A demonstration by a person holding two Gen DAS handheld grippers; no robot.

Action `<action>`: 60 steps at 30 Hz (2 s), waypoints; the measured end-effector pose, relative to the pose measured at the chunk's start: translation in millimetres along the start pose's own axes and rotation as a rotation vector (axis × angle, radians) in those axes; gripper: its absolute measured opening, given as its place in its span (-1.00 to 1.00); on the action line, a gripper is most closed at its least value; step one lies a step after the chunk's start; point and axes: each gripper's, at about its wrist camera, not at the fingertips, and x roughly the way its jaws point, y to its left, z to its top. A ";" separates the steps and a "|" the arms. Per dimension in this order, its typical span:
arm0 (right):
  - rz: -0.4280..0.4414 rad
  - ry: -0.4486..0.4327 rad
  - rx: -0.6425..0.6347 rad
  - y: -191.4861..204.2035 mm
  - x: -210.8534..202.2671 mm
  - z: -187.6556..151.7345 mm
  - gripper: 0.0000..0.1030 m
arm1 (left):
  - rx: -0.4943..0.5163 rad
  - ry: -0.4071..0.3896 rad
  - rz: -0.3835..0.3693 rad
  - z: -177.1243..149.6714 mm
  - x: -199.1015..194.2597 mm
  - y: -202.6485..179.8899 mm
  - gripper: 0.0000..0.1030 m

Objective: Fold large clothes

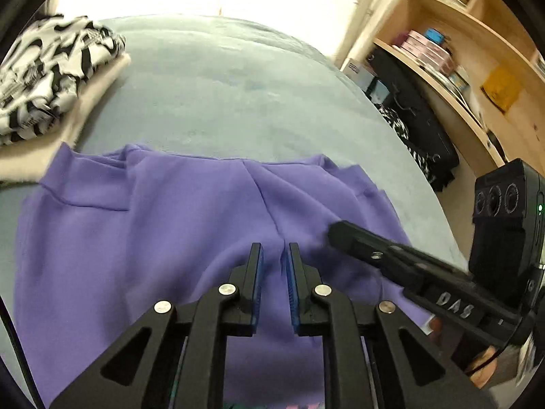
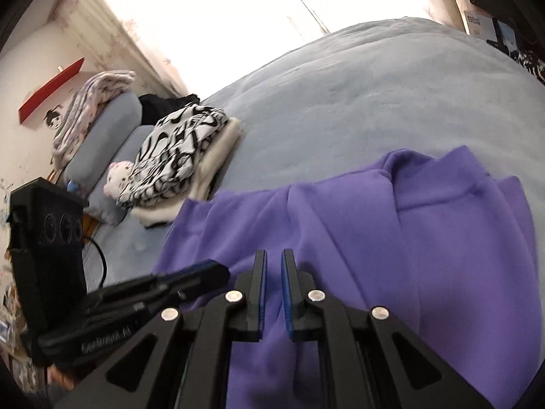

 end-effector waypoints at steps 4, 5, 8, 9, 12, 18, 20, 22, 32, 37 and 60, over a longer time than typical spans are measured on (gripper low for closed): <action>-0.153 0.017 0.006 -23.7 34.7 1.2 -1.00 | -0.039 0.094 0.140 -4.2 45.0 9.7 -0.93; -0.119 0.015 0.042 -35.8 35.5 -1.8 -1.00 | -0.047 0.116 0.136 -7.1 48.5 16.4 -0.97; -0.037 0.006 0.149 -57.7 21.0 -6.3 -1.00 | -0.095 0.115 0.067 -15.5 41.6 37.5 -0.98; -0.013 0.000 0.169 -59.3 12.5 -6.6 -0.95 | -0.114 0.114 0.051 -16.7 35.4 41.9 -0.98; 0.024 -0.010 0.166 -51.2 -11.1 -9.7 -0.94 | -0.118 0.091 0.048 -20.4 16.8 41.7 -0.96; 0.081 -0.012 0.070 -9.7 -46.1 -38.2 -0.51 | -0.032 0.013 0.007 -45.1 -34.0 8.6 -0.87; 0.067 -0.041 0.007 9.8 -54.3 -51.8 -0.43 | 0.001 0.011 -0.032 -52.6 -44.4 -7.6 -0.87; 0.031 -0.071 -0.057 23.0 -57.2 -63.4 -0.41 | 0.046 -0.010 -0.048 -63.8 -51.3 -20.0 -0.82; -0.124 0.013 -0.103 12.1 -11.1 -96.6 -0.50 | -0.036 0.097 0.013 -79.5 8.8 7.1 -0.87; -0.145 0.018 -0.097 14.6 -11.0 -96.4 -0.45 | -0.022 0.083 0.022 -81.4 6.6 3.9 -0.86; -0.171 -0.107 -0.031 68.9 -90.5 -108.0 -0.44 | -0.082 -0.130 0.110 -99.8 -117.9 -1.6 0.17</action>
